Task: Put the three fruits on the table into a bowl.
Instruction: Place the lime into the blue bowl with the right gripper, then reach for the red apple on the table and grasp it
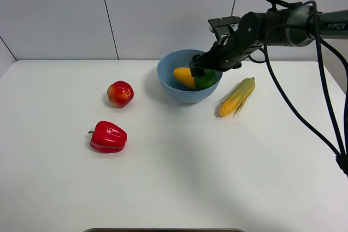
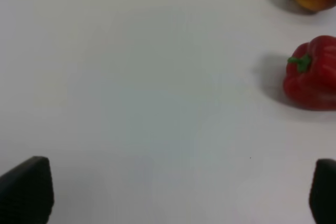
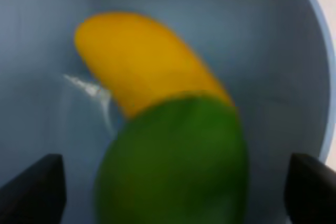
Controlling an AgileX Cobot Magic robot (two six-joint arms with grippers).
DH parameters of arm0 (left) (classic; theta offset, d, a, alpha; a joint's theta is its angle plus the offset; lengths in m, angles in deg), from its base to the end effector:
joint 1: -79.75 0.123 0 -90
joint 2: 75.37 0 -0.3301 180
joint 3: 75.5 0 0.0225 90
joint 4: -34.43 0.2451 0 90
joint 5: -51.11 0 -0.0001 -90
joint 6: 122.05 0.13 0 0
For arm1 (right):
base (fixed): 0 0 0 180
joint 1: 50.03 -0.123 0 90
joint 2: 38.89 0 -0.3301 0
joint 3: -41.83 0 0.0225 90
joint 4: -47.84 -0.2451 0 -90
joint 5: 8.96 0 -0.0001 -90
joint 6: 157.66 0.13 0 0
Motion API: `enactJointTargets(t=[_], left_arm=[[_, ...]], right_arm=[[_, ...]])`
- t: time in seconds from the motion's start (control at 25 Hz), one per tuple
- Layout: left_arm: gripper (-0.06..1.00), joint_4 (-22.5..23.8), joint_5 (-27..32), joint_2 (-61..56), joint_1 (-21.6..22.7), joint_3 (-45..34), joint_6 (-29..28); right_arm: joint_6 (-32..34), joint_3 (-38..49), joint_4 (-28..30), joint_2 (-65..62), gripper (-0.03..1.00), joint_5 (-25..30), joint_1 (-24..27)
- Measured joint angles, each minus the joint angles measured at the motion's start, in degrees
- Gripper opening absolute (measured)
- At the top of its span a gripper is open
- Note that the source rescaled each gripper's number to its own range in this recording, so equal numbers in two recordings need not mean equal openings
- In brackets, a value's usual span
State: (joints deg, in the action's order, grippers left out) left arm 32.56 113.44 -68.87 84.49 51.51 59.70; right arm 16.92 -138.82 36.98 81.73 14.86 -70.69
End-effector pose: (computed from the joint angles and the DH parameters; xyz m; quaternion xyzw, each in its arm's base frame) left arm -0.0175 -0.0052 0.2356 -0.0224 0.8735 0.0112 0.4863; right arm 0.4352 0.1747 0.2000 -0.1449 0.9377 0.1037 0.2982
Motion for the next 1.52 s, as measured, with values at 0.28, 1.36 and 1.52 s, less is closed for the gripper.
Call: enactJointTargets(t=[0.28, 1.36, 1.52], left_arm=[[1.00, 0.00, 0.00, 0.00, 0.00, 0.00, 0.00], [1.00, 0.00, 0.00, 0.00, 0.00, 0.00, 0.00], [1.00, 0.00, 0.00, 0.00, 0.00, 0.00, 0.00]], right_arm=[[0.00, -4.85, 0.10, -0.34, 0.69, 7.14, 0.00], [9.38, -5.03, 19.67, -38.41, 0.69, 45.60, 0.00], [11.60, 2.88, 20.05, -49.26, 0.69, 45.84, 0.00]])
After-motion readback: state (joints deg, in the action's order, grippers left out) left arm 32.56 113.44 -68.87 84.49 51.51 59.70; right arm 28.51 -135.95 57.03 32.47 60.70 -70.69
